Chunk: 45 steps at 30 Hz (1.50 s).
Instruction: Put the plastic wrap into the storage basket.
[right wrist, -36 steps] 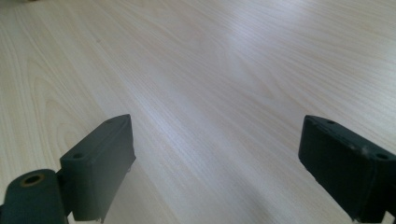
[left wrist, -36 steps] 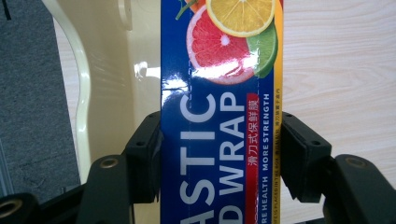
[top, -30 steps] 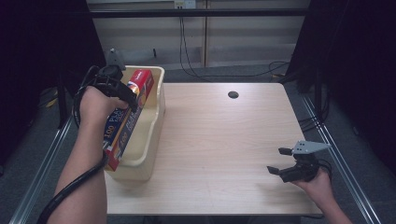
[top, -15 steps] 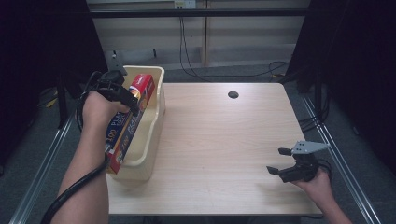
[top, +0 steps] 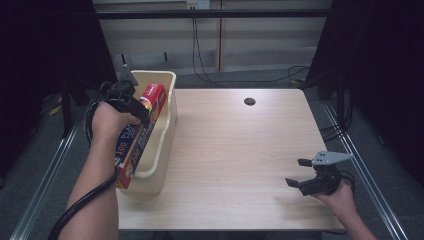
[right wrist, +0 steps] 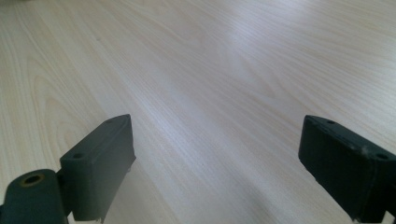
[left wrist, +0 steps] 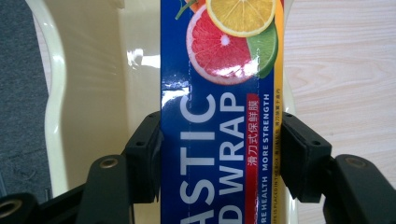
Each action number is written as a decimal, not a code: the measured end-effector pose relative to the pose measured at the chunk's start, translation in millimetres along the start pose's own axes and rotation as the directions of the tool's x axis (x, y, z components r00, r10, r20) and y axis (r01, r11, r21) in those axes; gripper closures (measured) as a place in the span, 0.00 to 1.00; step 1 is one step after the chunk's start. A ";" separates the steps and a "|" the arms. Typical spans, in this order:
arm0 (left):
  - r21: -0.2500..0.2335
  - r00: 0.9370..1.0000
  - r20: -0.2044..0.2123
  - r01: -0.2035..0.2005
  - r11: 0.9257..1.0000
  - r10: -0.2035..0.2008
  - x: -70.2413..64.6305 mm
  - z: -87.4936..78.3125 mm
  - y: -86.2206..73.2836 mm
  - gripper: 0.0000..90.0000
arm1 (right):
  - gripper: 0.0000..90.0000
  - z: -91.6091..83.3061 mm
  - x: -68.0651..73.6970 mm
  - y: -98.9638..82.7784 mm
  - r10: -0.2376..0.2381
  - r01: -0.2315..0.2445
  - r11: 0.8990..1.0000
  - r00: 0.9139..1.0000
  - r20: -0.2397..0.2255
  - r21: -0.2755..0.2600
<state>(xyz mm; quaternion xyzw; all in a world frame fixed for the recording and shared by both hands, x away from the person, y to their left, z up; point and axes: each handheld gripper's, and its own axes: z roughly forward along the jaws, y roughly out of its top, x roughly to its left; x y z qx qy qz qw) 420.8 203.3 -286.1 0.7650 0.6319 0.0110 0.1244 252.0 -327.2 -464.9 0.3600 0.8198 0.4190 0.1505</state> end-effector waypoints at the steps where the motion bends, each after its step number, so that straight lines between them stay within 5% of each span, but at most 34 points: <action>1: 0.002 1.000 -0.001 0.002 1.000 -0.002 0.2 0.8 0.1 0.45 | 0.11 0.1 0.1 0.0 -0.001 0.001 1.000 1.000 0.001 0.001; 45: 0.058 1.000 0.014 0.025 0.998 -0.026 3.8 29.9 2.8 0.44 | 0.11 2.2 1.5 -0.4 -0.005 0.005 1.000 1.000 -0.006 0.012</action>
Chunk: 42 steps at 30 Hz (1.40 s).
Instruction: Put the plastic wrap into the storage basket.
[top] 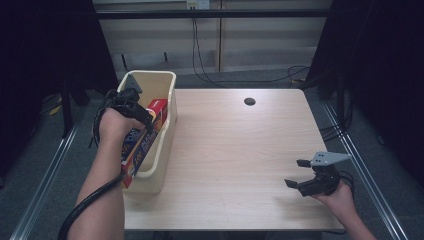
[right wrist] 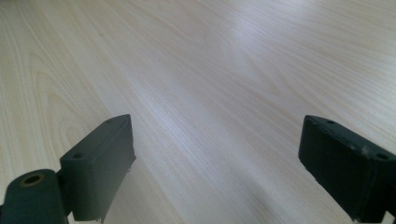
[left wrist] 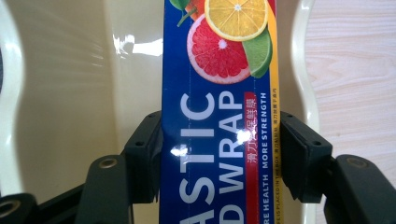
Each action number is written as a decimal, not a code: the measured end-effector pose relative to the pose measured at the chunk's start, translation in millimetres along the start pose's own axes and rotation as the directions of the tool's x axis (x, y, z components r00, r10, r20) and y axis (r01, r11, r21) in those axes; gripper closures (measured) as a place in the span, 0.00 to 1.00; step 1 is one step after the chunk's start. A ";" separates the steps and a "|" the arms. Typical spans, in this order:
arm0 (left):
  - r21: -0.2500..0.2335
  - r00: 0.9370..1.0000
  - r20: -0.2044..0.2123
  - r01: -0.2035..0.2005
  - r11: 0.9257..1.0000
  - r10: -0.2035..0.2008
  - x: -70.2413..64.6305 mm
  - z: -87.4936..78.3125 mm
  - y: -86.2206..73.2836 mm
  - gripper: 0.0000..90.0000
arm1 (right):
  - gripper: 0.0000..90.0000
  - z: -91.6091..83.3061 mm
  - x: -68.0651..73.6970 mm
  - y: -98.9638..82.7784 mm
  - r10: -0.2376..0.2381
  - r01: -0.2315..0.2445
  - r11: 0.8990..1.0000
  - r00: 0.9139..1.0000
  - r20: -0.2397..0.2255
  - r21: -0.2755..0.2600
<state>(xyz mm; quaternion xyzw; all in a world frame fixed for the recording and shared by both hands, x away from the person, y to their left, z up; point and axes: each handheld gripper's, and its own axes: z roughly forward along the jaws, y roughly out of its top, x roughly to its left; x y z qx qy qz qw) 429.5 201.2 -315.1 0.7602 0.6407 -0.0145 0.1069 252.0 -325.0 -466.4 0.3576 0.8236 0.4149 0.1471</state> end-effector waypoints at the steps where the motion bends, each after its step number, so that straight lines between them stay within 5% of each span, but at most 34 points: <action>1: -0.002 1.000 0.003 0.001 1.000 -0.001 -0.1 1.2 0.0 0.44 | 0.11 0.0 0.0 0.0 0.001 -0.001 1.000 1.000 0.001 0.001; 42: 0.048 0.999 0.010 0.032 0.998 -0.032 5.7 17.7 -0.1 0.44 | 0.11 0.7 -0.1 0.2 0.001 -0.001 1.000 1.000 -0.009 0.008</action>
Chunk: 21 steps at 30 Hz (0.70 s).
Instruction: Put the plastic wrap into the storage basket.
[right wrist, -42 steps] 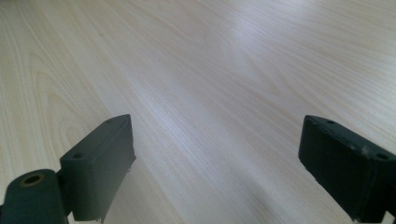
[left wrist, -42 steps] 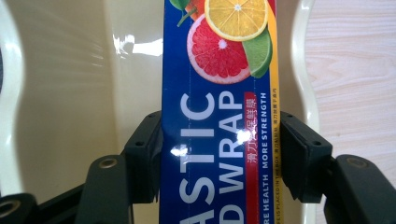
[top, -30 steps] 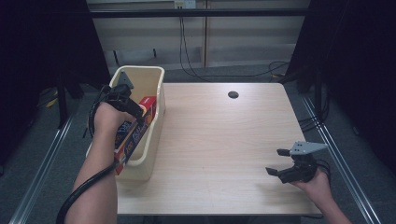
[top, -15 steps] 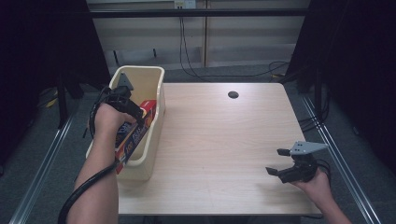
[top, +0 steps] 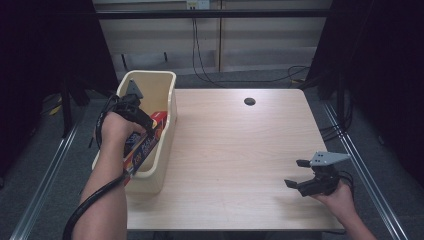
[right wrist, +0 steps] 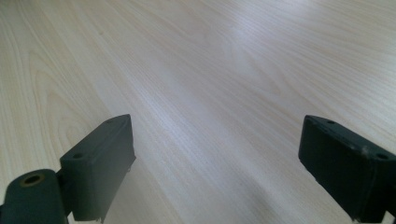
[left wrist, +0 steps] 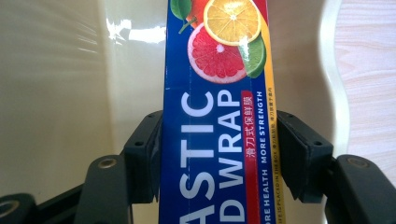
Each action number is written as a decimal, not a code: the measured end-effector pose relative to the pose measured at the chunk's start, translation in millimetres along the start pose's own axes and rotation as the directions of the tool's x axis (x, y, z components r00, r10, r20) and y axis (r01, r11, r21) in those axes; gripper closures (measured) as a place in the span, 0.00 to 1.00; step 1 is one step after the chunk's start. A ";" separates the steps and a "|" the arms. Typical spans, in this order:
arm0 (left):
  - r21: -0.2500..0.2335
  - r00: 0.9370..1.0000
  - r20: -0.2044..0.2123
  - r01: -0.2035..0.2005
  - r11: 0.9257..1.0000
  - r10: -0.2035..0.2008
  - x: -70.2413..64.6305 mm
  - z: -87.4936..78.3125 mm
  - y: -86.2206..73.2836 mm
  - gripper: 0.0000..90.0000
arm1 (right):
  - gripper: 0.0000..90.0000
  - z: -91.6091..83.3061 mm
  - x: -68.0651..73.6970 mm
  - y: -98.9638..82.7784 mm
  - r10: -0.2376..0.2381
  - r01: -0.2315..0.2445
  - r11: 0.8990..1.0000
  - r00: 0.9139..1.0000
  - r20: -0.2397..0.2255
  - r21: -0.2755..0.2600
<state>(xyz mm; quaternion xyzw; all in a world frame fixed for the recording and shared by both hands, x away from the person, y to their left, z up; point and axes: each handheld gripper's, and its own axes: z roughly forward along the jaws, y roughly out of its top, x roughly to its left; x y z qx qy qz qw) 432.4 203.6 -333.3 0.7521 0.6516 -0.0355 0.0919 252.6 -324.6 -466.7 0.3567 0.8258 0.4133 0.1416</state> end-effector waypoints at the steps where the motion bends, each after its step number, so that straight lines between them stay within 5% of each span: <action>1: 0.000 1.000 -0.001 -0.001 1.000 0.001 0.0 0.4 -0.1 0.44 | 0.11 0.4 0.1 -0.2 -0.005 0.005 1.000 1.000 0.006 -0.002; 6: -0.007 1.000 0.003 0.000 1.000 0.000 0.8 0.6 0.1 0.43 | 0.11 0.4 -0.2 -0.2 -0.006 0.006 1.000 1.000 0.002 -0.001; 12: -0.091 1.000 0.020 -0.008 0.996 0.010 -2.2 -18.8 1.3 0.38 | 0.11 0.6 0.1 -0.2 -0.007 0.007 1.000 1.000 0.006 0.003; 21: -0.119 0.998 0.046 -0.031 0.992 0.037 -6.9 -26.2 2.0 0.32 | 0.11 0.1 0.4 -0.1 -0.009 0.009 1.000 1.000 0.004 0.001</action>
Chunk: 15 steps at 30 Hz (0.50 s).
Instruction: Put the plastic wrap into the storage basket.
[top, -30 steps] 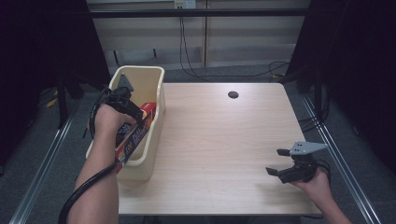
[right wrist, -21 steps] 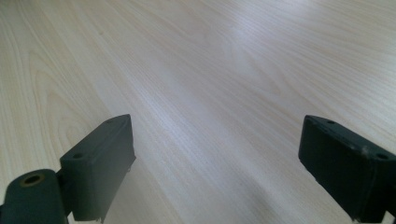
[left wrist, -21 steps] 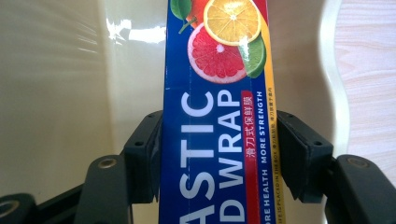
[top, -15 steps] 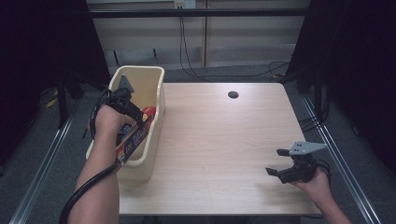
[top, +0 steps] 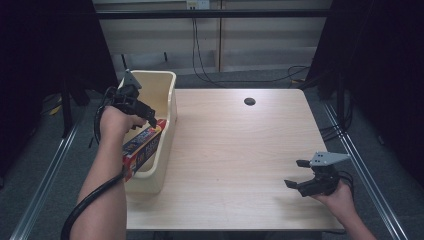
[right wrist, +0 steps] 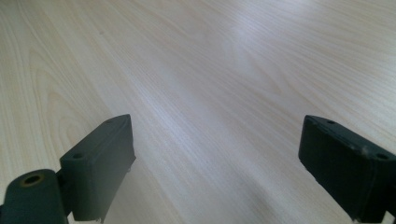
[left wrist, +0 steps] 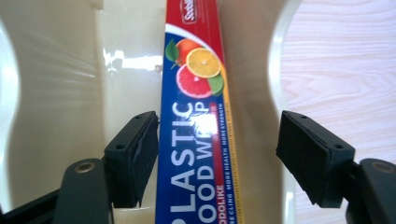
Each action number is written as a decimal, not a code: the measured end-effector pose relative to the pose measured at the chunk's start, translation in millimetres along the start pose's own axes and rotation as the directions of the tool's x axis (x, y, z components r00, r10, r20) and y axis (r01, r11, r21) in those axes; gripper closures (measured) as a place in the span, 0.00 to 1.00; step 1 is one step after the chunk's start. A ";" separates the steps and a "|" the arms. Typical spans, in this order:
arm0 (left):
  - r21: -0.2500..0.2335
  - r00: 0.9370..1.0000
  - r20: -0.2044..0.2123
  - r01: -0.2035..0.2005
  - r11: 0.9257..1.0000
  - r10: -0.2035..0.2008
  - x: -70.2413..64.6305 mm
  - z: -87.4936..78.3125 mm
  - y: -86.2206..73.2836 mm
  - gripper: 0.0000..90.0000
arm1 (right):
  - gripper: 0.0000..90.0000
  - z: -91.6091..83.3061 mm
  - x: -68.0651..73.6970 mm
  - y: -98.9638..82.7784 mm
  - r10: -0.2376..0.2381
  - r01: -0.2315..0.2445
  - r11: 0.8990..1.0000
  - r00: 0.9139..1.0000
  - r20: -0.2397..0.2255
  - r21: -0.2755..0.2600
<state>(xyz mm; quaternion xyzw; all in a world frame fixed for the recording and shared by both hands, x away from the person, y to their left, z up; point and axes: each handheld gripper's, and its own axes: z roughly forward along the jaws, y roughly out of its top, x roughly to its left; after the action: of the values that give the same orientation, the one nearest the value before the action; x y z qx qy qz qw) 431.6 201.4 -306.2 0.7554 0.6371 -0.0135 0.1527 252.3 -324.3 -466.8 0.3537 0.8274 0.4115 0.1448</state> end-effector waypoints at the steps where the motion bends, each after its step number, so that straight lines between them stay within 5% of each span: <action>1: -0.009 1.000 0.001 0.000 1.000 0.000 -1.6 -1.4 0.3 0.31 | 0.11 -0.5 -0.4 0.3 0.006 -0.006 1.000 1.000 -0.004 0.003; 15: -0.084 0.991 0.068 -0.111 0.990 0.116 -36.5 -15.3 4.5 0.26 | 0.11 -2.7 0.9 1.3 0.005 -0.004 1.000 1.000 0.009 -0.010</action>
<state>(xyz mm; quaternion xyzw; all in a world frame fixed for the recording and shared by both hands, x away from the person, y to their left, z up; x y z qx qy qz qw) 426.5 169.6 -282.8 0.7828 0.5871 -0.0067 0.2061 250.9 -324.7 -464.1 0.3567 0.8239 0.4142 0.1495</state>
